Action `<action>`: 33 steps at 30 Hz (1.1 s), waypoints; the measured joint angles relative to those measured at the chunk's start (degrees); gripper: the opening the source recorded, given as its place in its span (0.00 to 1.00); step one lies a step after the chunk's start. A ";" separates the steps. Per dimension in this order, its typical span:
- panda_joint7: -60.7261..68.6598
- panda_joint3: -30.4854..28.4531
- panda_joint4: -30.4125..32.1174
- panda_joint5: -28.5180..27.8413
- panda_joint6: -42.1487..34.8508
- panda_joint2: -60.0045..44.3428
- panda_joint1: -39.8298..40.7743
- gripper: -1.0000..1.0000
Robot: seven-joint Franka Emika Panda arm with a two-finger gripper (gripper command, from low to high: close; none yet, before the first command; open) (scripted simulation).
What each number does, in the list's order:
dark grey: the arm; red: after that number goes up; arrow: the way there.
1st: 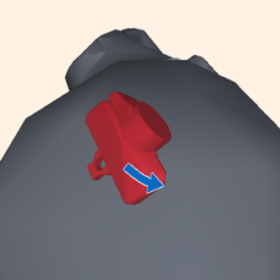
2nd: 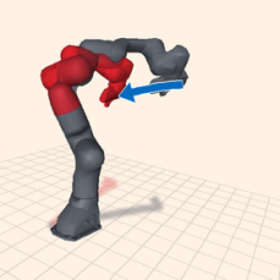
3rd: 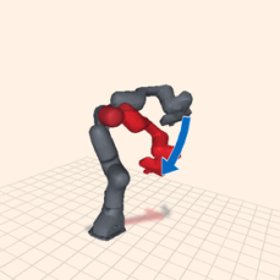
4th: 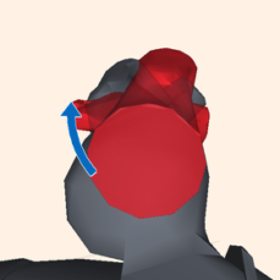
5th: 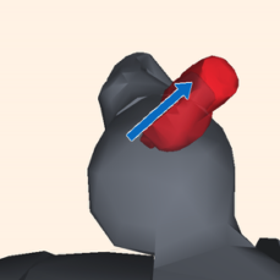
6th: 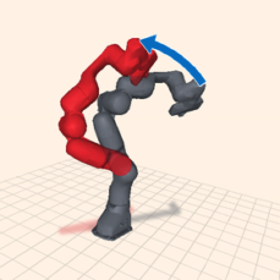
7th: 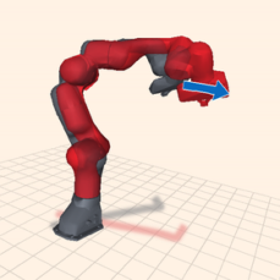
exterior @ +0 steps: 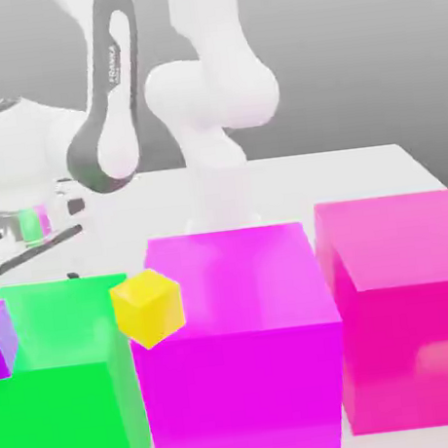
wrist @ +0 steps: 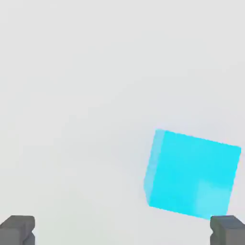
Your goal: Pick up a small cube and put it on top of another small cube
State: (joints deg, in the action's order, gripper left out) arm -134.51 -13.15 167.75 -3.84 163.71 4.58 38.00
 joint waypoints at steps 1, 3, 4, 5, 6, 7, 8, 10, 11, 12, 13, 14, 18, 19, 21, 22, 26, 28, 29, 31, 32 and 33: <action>-1.52 -0.19 1.06 -0.11 1.13 -0.30 0.58 0.50; -1.27 -0.15 1.42 1.94 4.14 -3.17 0.35 0.50; -0.11 0.43 1.25 3.93 5.79 -5.06 0.50 0.50; 1.38 1.83 0.98 6.22 7.47 -7.06 1.16 0.50; 2.91 3.85 0.65 8.46 9.15 -9.10 2.62 0.50; 4.22 6.12 0.30 10.32 10.84 -11.15 4.44 0.50; 4.95 8.58 -0.04 11.26 12.57 -13.19 6.70 0.50; 5.73 12.01 -0.61 12.13 15.54 -16.69 10.00 0.00; 5.73 12.01 -0.61 12.13 15.54 -16.69 10.00 0.00; 5.73 12.01 -0.61 12.13 15.57 -16.69 10.00 0.00; 5.72 12.01 -0.61 12.12 15.61 -16.69 10.00 0.00; 5.72 12.02 -0.61 12.11 15.67 -16.69 10.00 0.00; 5.38 11.18 -0.39 11.74 14.57 -15.38 9.24 0.00; 4.42 9.76 -0.09 10.51 13.13 -13.66 8.13 0.00; 2.15 7.20 0.59 7.38 9.93 -9.77 6.41 0.00; 0.83 6.65 0.94 5.52 8.24 -7.73 6.48 0.00; -0.41 7.04 1.86 1.97 1.28 -0.19 7.02 0.00; 2.88 7.33 -0.79 1.75 -2.79 0.35 6.11 0.00; 4.84 7.51 -2.61 1.85 -4.76 0.26 5.56 0.00; 8.85 7.93 -6.57 1.99 -8.65 -0.17 4.41 0.00; 10.83 8.14 -8.62 1.99 -10.59 -0.43 3.82 0.00; 12.79 8.32 -10.68 1.94 -12.53 -0.70 3.22 0.00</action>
State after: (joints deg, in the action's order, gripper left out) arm -121.72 -4.83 157.07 -1.90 151.18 3.89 41.22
